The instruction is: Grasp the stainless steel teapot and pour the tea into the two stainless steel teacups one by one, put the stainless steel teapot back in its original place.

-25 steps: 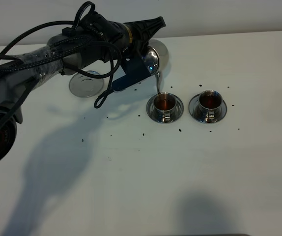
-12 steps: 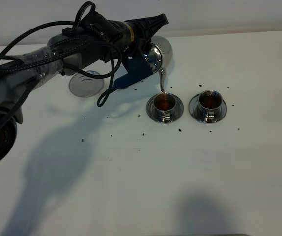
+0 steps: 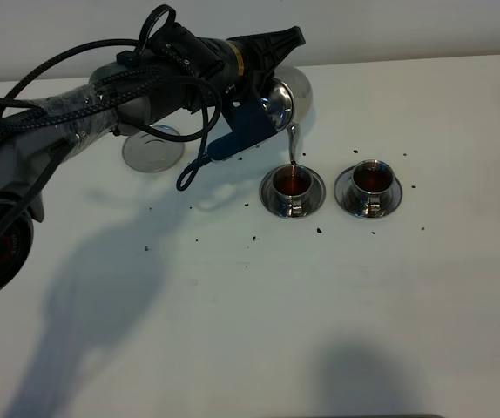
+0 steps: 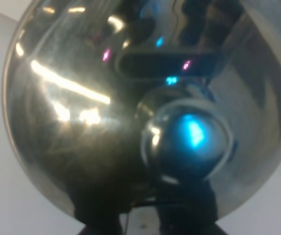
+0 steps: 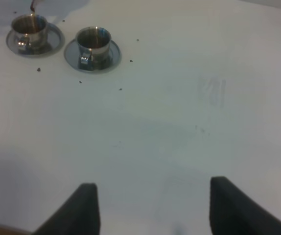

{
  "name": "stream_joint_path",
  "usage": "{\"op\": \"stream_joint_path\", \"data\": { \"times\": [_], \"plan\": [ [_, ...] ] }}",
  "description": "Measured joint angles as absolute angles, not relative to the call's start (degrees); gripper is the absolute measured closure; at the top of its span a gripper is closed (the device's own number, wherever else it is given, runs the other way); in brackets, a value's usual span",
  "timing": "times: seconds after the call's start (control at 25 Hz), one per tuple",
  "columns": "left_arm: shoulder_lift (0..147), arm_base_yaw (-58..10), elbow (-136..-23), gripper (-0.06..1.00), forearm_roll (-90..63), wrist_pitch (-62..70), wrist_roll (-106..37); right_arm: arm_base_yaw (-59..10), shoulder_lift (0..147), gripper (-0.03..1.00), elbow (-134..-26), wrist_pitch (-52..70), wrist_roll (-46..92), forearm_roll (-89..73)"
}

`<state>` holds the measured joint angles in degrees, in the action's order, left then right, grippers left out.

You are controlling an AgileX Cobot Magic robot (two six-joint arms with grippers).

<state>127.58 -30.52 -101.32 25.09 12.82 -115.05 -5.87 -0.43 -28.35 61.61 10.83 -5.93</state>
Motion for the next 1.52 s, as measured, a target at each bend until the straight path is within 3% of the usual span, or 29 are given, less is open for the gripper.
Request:
{"op": "stream_joint_path", "data": {
  "times": [1.52],
  "plan": [
    [127.52, -30.52, -101.32, 0.72, 22.29, 21.96, -109.68, -5.87, -0.43, 0.48, -28.35, 61.61, 10.89, -5.93]
  ]
}}
